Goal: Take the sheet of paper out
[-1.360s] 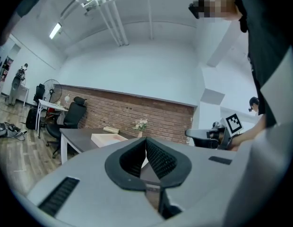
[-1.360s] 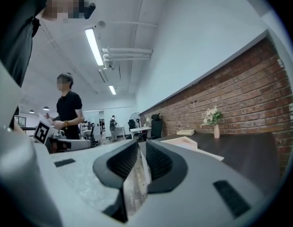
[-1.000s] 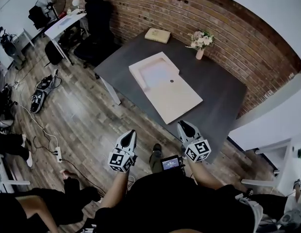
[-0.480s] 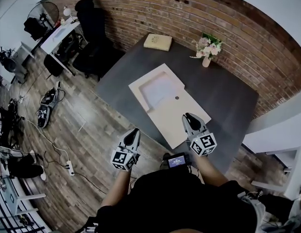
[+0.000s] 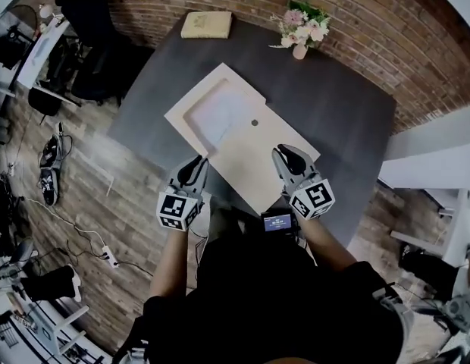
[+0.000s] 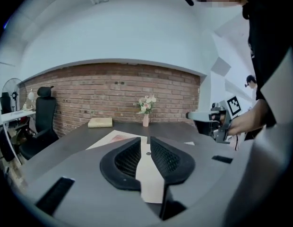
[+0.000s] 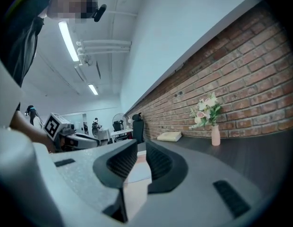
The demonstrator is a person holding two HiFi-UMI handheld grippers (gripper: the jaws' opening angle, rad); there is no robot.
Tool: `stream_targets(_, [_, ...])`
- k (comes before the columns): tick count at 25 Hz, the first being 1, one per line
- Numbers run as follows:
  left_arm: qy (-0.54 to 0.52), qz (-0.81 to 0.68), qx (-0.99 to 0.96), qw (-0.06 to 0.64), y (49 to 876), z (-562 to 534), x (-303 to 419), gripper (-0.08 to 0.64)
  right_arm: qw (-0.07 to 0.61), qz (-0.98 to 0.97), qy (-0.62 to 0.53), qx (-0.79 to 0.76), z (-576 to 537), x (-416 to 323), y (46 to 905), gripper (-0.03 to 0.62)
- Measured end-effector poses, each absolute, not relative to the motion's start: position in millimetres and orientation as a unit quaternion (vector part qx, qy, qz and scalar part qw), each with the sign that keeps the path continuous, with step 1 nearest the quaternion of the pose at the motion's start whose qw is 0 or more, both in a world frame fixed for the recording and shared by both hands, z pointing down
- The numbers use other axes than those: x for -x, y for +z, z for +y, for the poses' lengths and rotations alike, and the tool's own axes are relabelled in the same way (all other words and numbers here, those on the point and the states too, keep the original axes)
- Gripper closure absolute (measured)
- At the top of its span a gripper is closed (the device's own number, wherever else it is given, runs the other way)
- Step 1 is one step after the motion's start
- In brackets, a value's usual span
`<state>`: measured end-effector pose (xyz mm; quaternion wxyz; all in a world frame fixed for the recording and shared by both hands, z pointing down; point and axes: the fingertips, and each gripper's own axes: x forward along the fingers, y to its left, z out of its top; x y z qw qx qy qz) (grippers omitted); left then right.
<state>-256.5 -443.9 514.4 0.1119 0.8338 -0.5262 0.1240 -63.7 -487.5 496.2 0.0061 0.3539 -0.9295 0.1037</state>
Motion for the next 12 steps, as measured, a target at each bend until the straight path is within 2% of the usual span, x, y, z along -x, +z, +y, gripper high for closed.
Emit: stream_targets(12, [0.348, -0.345, -0.862, 0.130, 633.4, -577.6, 242.0, 0.462, 0.057, -0.882, 0.157, -0.441, -572.3, 72.4, 553.3, 0.532])
